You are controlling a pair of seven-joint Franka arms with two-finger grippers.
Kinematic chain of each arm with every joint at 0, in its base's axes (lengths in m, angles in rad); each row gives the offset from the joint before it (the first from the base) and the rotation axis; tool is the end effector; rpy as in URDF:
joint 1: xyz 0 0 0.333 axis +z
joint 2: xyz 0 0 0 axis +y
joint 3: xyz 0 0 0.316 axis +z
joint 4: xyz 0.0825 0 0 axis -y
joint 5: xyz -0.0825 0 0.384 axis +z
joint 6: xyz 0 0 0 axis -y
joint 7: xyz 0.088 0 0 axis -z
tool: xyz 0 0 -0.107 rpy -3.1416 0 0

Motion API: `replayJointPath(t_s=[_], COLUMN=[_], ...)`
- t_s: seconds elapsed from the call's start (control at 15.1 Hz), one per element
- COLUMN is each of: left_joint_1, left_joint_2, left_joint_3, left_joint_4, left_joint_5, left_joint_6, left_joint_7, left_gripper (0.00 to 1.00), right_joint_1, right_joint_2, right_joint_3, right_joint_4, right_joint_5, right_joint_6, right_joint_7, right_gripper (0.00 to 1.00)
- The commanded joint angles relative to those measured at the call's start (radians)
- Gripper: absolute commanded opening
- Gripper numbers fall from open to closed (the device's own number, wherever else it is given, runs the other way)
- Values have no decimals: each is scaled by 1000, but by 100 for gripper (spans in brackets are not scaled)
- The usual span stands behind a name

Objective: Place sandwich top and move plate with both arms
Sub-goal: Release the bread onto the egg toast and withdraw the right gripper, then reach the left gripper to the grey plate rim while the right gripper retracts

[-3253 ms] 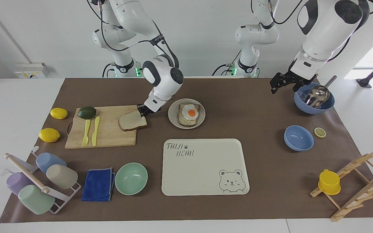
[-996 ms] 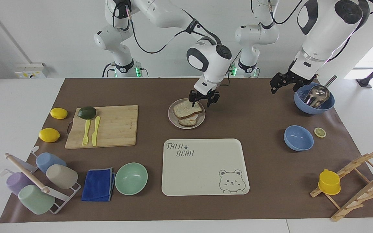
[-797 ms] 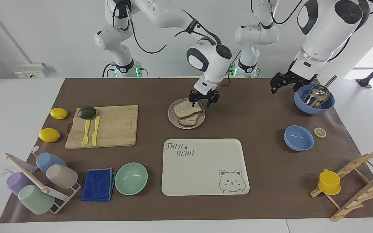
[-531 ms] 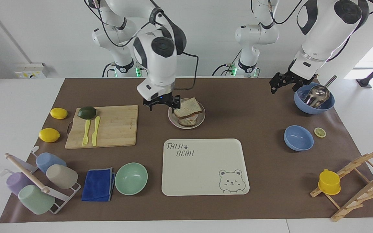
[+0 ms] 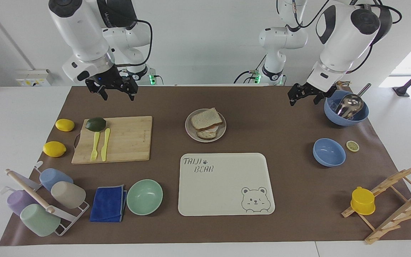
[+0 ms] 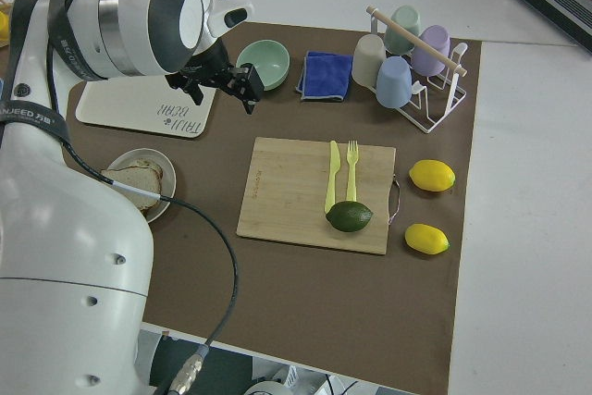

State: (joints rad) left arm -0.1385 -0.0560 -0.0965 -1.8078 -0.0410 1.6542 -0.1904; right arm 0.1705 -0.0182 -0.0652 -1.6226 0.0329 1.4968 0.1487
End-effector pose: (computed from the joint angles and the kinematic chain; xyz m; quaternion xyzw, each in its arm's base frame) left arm 0.5186 -0.1295 0.5500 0.9985 -0.0194 -0.0515 0.0069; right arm 0.5360 0.0601 0.6042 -0.9982 0.0213 0.0555 0.0101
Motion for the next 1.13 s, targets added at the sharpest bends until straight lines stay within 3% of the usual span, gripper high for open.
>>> replayJointPath(t_s=[0.0,0.2,0.53,0.73,1.06], left_joint_1=[-45,-71,-221,-306,-364], left_joint_2=[-71,-59,-26,54,90], left_joint_3=[7,7,7,7,7], left_joint_4=[-145,-208,-366,-381,-467], left_joint_5=[-29,-68,-71,-106,-240], left_joint_6=[90,159,411,516,688], left_joint_7=[0,-11,-150,-227,-222], left_gripper=[100,100,100,100,100], right_joint_1=[-23,-49,-106,-114,-155], right_joint_2=[-29,-37,17,17,18], right_joint_3=[-5,-16,-22,-33,-33], right_joint_4=[-58,-74,32,35,36], right_joint_5=[-8,-8,-45,-22,-22], right_joint_6=[-4,13,-39,-69,-49], right_joint_7=[-38,-55,-135,-223,-298], right_gripper=[100,100,100,100,100])
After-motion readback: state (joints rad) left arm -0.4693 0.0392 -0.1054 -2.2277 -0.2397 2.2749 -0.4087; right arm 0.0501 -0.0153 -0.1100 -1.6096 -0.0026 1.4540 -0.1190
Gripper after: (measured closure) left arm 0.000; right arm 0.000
